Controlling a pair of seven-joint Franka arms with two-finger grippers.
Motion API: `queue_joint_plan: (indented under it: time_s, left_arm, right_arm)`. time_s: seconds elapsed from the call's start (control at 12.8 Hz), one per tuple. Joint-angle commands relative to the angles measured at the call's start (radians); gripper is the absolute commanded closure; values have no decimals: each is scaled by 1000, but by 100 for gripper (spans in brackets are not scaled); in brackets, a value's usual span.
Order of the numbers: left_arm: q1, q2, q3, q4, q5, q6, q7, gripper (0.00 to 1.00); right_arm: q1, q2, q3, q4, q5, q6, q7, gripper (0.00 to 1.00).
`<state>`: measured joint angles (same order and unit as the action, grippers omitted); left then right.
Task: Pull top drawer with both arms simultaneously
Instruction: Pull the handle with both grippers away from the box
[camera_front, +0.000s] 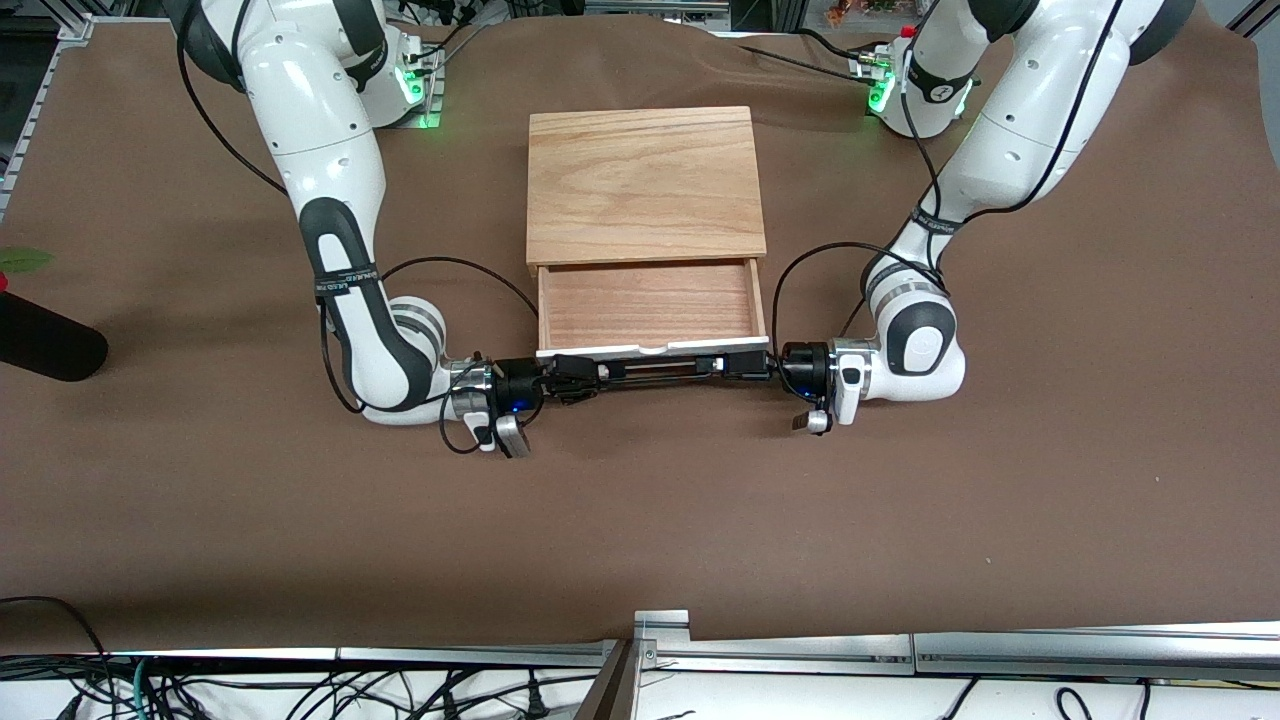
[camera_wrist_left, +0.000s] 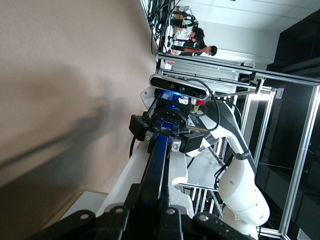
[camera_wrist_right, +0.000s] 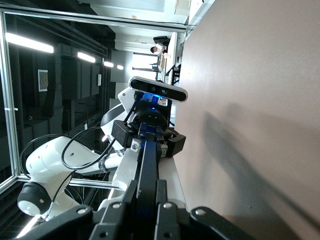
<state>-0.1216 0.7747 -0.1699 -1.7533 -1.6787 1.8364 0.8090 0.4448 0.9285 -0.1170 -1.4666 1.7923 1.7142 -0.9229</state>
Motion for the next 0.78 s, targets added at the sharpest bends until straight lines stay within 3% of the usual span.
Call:
queue_joint_plan:
  time_s: [0.0, 0.31, 0.47, 0.71]
  left_arm:
    - [45, -31, 41, -37, 30, -43, -209, 100]
    - [48, -29, 46, -41, 30, -48, -214, 100]
    - [48, -31, 46, -49, 30, -49, -214, 76]
    - [48, -31, 46, -54, 30, -69, -212, 69]
  right_arm:
    - [-78, 6, -50, 90, 29, 15, 67, 100]
    - [-90, 49, -52, 146, 27, 16, 67, 100]
    - [-90, 56, -66, 157, 29, 22, 67, 100]
    - [-90, 56, -66, 155, 25, 18, 65, 100]
